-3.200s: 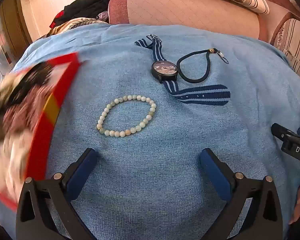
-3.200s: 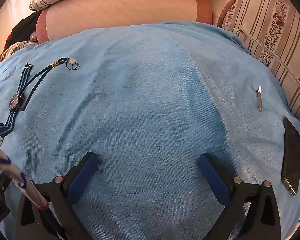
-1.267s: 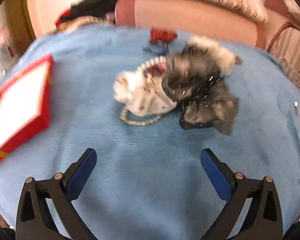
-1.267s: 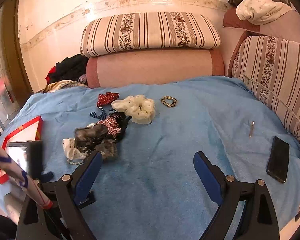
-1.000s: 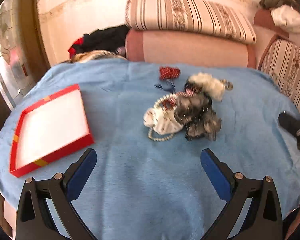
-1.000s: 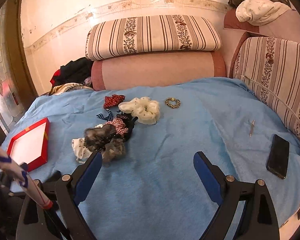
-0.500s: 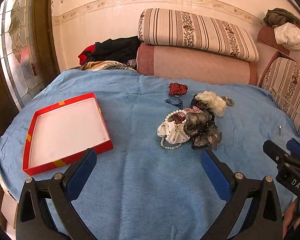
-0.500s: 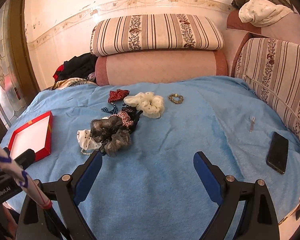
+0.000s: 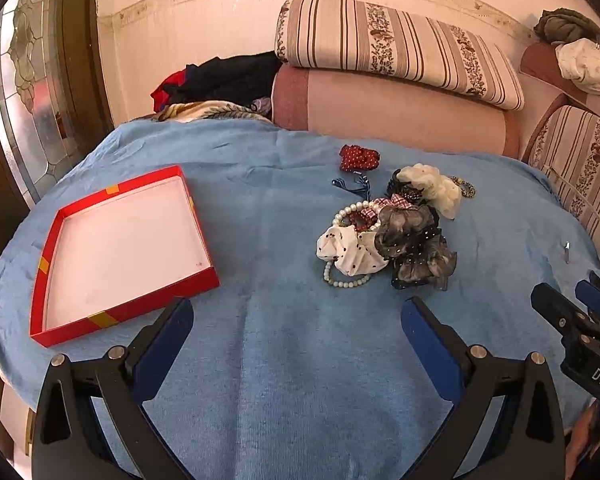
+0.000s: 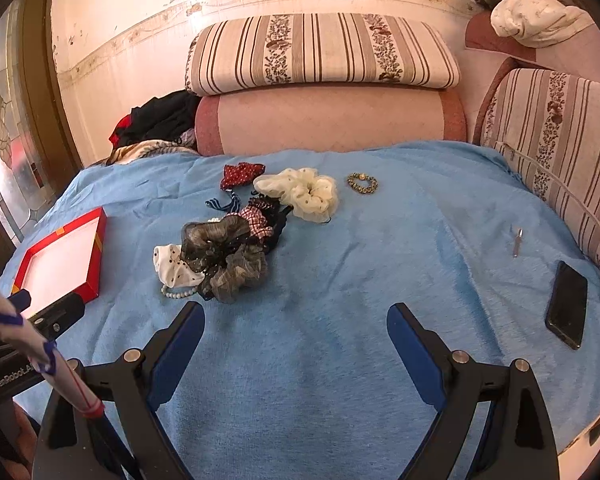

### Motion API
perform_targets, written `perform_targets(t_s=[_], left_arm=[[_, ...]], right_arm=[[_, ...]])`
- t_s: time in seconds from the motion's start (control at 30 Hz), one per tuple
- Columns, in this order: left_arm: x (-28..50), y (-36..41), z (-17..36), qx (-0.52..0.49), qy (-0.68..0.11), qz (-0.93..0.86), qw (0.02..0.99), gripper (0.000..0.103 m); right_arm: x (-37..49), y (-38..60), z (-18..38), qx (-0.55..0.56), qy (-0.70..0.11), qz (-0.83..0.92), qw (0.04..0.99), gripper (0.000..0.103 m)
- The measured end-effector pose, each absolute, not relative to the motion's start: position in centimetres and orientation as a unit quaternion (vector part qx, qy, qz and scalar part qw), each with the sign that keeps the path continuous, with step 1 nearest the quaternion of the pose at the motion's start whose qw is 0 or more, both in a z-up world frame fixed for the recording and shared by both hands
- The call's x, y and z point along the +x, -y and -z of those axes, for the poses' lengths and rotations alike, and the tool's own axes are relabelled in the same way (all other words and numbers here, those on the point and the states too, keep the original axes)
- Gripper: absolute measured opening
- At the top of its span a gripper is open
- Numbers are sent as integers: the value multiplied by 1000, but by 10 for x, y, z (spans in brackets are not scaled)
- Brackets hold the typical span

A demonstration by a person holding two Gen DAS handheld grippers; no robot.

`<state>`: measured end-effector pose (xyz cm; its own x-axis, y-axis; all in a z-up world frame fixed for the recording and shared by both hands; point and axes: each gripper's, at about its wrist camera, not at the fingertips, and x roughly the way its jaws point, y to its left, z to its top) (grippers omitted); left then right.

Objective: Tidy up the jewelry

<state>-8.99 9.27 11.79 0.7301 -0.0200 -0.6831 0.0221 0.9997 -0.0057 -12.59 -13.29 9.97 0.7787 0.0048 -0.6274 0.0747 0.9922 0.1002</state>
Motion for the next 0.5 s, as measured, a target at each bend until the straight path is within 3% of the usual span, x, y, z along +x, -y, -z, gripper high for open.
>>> perform_targets(t_s=[0.1, 0.3, 0.5], left_arm=[[-83, -95, -113, -2, -373, 11, 928, 103], [-68, -99, -105, 2, -382, 17, 924, 103], [-34, -97, -107, 0, -391, 44, 919, 103]], right_arm=[[-121, 131, -97, 58, -338, 8, 939, 94], [-107, 130, -99, 62, -347, -18, 936, 79], [-81, 127, -109, 63, -358, -59, 930, 72]])
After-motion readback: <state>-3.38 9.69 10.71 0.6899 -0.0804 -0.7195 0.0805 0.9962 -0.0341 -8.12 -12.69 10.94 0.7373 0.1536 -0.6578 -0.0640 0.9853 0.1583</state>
